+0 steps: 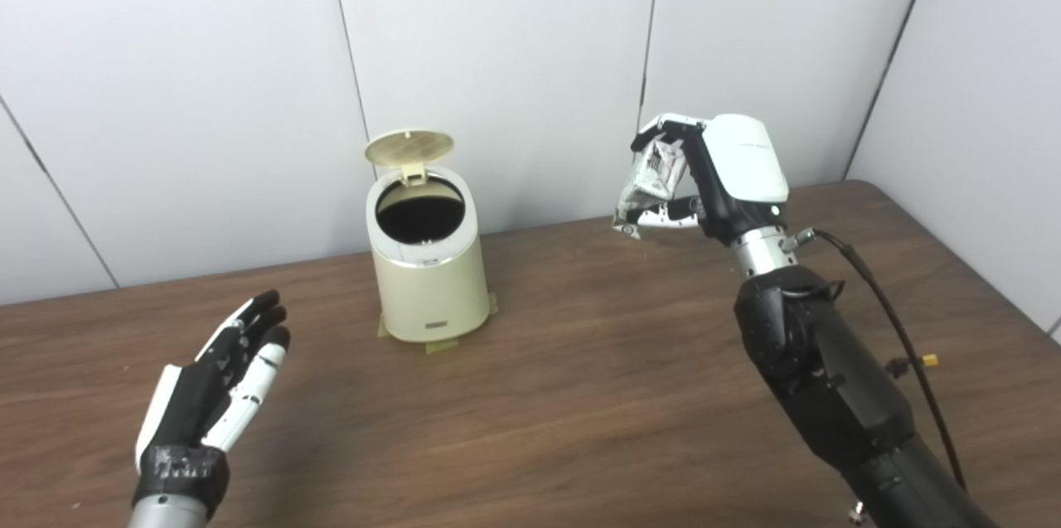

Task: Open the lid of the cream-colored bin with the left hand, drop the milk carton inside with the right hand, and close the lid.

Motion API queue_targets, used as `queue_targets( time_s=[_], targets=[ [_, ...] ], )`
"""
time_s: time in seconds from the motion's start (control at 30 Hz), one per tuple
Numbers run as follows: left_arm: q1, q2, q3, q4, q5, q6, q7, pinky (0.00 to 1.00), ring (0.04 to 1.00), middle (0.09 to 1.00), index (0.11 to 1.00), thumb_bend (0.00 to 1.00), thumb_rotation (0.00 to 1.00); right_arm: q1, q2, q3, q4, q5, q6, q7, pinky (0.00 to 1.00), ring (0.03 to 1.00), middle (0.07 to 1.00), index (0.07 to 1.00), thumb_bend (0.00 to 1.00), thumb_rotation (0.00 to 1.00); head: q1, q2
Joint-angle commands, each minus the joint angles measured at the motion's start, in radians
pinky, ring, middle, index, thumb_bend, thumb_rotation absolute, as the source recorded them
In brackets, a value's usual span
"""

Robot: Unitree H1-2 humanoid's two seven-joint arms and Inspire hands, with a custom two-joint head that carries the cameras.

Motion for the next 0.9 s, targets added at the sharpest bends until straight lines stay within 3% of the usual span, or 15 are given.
queue_targets(
  time_s=[0.0,0.23,0.43,0.77,0.87],
  targets=[
    [-0.018,-0.007,-0.003,-0.015,0.011,-0.039,0.019,0.98,0.931,0.891,0.89,0.42,0.55,-0.095,-0.003,0.002,-0.029,-0.01,-0.09,-0.06,0.28,0.402,0.527,0.548,0.49,0.0,0.017,-0.001],
    [-0.005,-0.022,-0.02,-0.002,0.021,-0.068,0.035,0.89,0.893,0.876,0.877,0.43,0.5,-0.169,0.119,0.03,-0.044,-0.045,-0.118,-0.077,0.29,0.39,0.511,0.548,0.49,0.0,0.067,-0.001],
    [0.009,-0.04,-0.028,-0.004,0.032,-0.069,0.042,0.94,0.904,0.886,0.881,0.45,0.51,-0.252,0.224,0.058,0.016,-0.057,-0.118,-0.082,0.29,0.393,0.515,0.545,0.49,0.0,0.094,-0.005],
    [0.015,-0.037,-0.055,-0.003,0.11,-0.081,0.063,0.9,0.9,0.875,0.853,0.5,0.35,-0.341,0.3,0.075,0.168,-0.046,-0.167,-0.145,0.36,0.384,0.498,0.552,0.49,0.0,0.121,-0.006],
    [0.015,-0.043,-0.059,-0.003,0.116,-0.083,0.067,0.9,0.897,0.87,0.849,0.5,0.34,-0.357,0.314,0.089,0.208,-0.049,-0.173,-0.159,0.31,0.393,0.511,0.553,0.49,0.0,0.134,-0.006]
  ],
)
